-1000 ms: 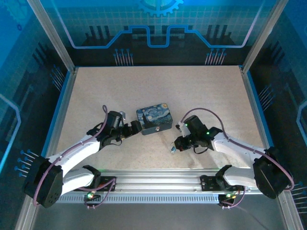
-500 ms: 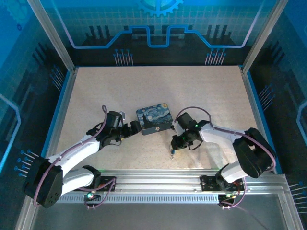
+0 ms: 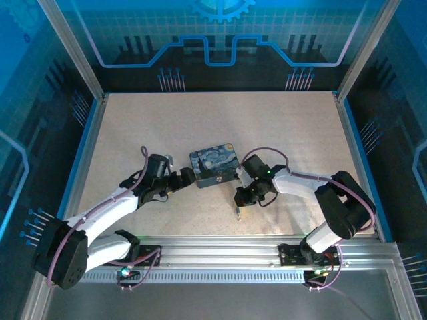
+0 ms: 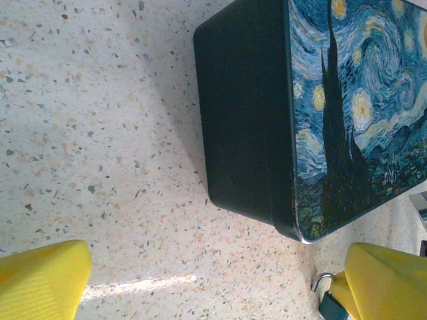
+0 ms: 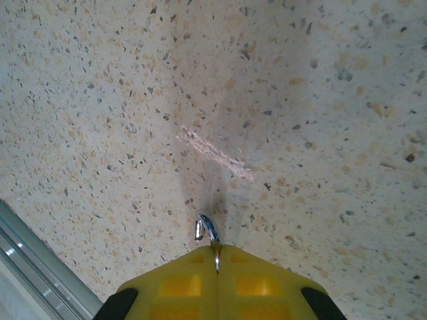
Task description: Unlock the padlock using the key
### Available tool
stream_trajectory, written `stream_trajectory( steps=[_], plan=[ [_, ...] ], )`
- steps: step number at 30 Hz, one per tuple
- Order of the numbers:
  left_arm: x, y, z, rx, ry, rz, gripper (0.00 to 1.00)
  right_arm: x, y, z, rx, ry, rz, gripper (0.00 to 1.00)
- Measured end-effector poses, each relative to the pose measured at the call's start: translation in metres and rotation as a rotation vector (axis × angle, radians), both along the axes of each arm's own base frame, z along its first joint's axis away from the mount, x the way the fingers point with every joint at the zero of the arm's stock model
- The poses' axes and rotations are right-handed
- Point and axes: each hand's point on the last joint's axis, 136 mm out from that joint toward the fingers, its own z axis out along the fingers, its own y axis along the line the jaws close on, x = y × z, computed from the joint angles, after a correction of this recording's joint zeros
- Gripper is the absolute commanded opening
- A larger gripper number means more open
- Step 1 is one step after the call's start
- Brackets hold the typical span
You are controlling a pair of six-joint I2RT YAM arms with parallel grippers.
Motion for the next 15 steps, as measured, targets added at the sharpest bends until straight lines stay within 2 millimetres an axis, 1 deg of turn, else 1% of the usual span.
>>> stream_trajectory(
  steps=[5,13,15],
  plan=[
    [0.0001,0.0015,-0.0005,0.001,0.003,0.005,0.99,0.0013,-0.0023,-0.0012,-0.012,-0.007,-0.002,0.19],
    [-0.0022,0.003,0.0025,0.0,0.001,0.006,0.99,0.0028,-0.0078,-0.0034,-0.041,-0.017,-0.009,0.22],
    [-0.0024,0.0035,0.0044,-0.002,-0.004,0.008,0.99,0.0037,-0.0079,0.0001,-0.035,-0.026,-0.011,0.24]
  ],
)
